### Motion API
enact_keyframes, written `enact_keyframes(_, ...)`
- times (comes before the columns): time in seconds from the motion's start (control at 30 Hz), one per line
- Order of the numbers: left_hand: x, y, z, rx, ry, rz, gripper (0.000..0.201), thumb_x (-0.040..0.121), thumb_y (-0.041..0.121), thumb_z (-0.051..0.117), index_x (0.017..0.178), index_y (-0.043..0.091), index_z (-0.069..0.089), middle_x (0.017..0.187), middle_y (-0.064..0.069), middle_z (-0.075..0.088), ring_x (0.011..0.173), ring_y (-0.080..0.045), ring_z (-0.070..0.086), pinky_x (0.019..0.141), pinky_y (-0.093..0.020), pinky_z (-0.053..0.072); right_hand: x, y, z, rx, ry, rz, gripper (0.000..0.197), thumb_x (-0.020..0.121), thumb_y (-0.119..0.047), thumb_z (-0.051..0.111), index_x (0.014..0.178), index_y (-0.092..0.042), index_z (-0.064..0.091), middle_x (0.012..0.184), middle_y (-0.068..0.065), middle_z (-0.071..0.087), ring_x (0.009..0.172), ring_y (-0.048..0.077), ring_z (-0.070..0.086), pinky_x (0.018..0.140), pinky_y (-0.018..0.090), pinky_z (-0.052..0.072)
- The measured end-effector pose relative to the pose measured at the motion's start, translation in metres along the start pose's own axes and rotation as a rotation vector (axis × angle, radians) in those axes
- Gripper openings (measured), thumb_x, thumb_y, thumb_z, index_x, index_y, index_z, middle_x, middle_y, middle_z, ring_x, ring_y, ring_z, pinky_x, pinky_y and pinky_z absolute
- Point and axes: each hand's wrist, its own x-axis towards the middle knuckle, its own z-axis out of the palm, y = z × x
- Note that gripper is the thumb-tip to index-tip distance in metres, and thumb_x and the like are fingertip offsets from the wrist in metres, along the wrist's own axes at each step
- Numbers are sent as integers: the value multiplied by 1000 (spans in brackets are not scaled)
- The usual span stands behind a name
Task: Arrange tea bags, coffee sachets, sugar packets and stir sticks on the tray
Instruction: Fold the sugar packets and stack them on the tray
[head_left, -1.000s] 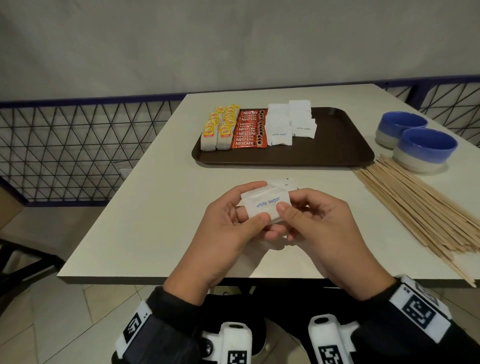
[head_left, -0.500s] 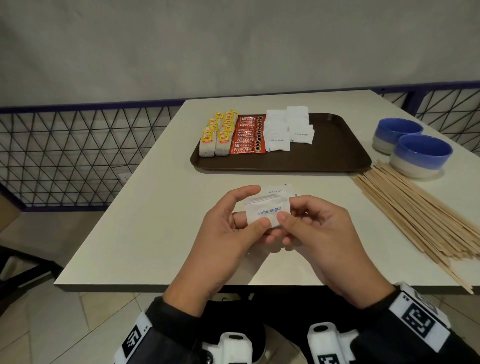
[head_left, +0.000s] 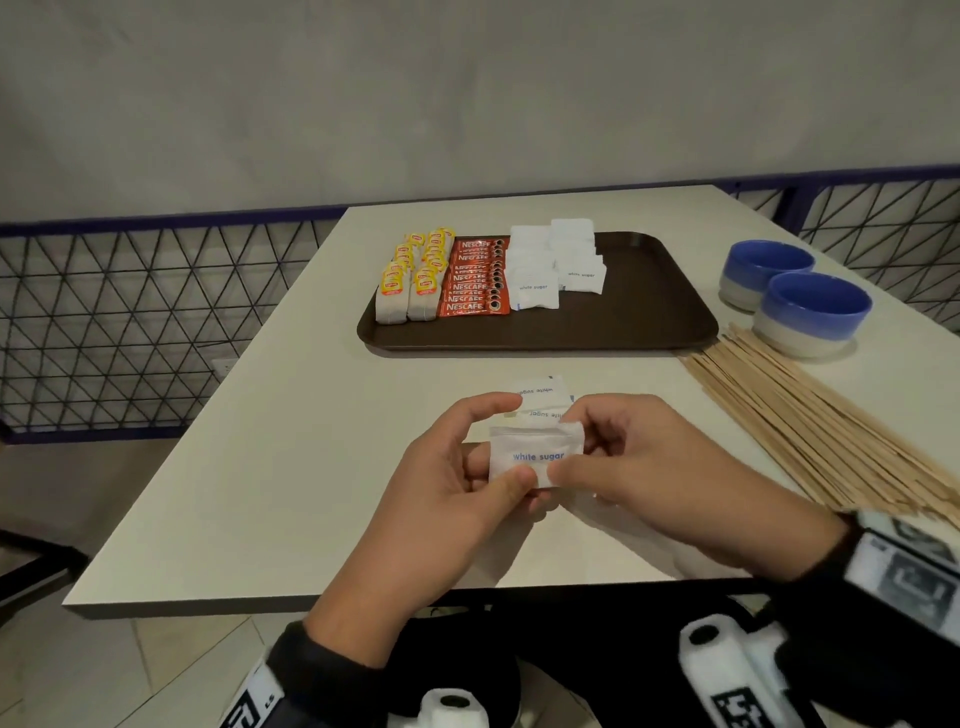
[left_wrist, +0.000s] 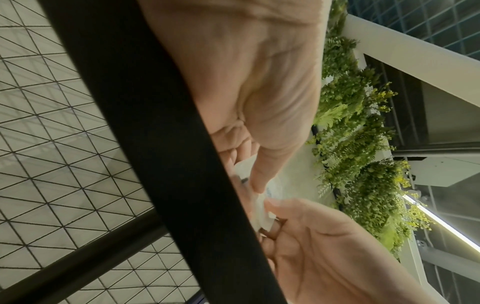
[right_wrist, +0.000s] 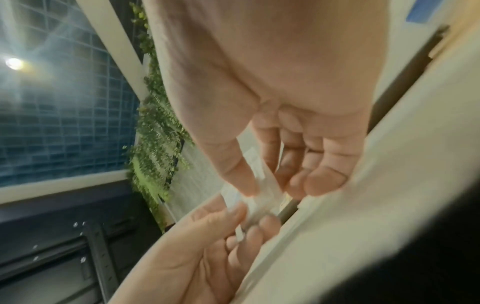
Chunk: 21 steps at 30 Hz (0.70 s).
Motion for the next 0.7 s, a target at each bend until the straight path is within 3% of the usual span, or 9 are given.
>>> enact_keyframes(0.1, 0, -1, 0, -53, 24, 8, 48, 93, -3, 65, 130, 26, 55, 101, -5, 79, 97, -24, 75, 92, -39, 59, 2, -29, -34, -152, -128, 50, 8, 85, -14, 80, 90, -15, 75, 85, 8, 76, 68, 14, 62, 65, 31, 51)
enact_keyframes(0.27, 1, -3, -3, -123, 80, 31, 39, 93, -4, 64, 124, 19, 60, 101, -6, 78, 89, -25, 76, 80, -28, 60, 61, -58, -103, -96, 46, 208, 16, 87, -10, 77, 102, -7, 73, 91, 8, 74, 80, 16, 67, 71, 27, 55)
enact_keyframes(0.37, 1, -4, -2, -120, 83, 48, 30, 92, -2, 65, 117, 14, 64, 97, -8, 78, 85, -25, 76, 76, -26, 59, 110, -49, -126, -18, 132, 307, 16, 89, -4, 75, 103, -2, 69, 89, 11, 72, 78, 18, 66, 73, 28, 59)
enact_keyframes(0.47, 2, -10, -3, -136, 77, 67, 22, 91, -3, 66, 108, 12, 69, 95, -12, 78, 82, -29, 75, 76, -30, 60, 153, -27, -139, -58, 185, 375, 21, 89, -1, 74, 108, 4, 67, 95, 18, 69, 81, 21, 65, 77, 32, 58)
enact_keyframes(0.53, 4, -12, -3, -167, 70, 69, 19, 87, -2, 73, 98, 13, 73, 93, -16, 77, 80, -31, 75, 74, -29, 60, 175, -15, -142, -107, 187, 420, 16, 89, 0, 74, 102, 3, 67, 94, 18, 68, 81, 22, 65, 79, 33, 57)
enact_keyframes(0.63, 6, -12, -5, -207, 56, 65, 17, 75, 10, 70, 90, 17, 76, 87, -19, 77, 72, -28, 74, 67, -22, 57, 202, -2, -144, -164, 161, 495, 10, 91, 0, 72, 97, -2, 65, 92, 16, 64, 78, 21, 62, 74, 32, 56)
enact_keyframes(0.7, 7, -14, -5, -179, 23, 80, 17, 74, 16, 73, 89, 22, 76, 85, -17, 77, 71, -26, 74, 68, -24, 57, 217, 4, -146, -197, 175, 517, 17, 91, 0, 71, 107, 0, 65, 95, 16, 65, 76, 21, 62, 70, 31, 55)
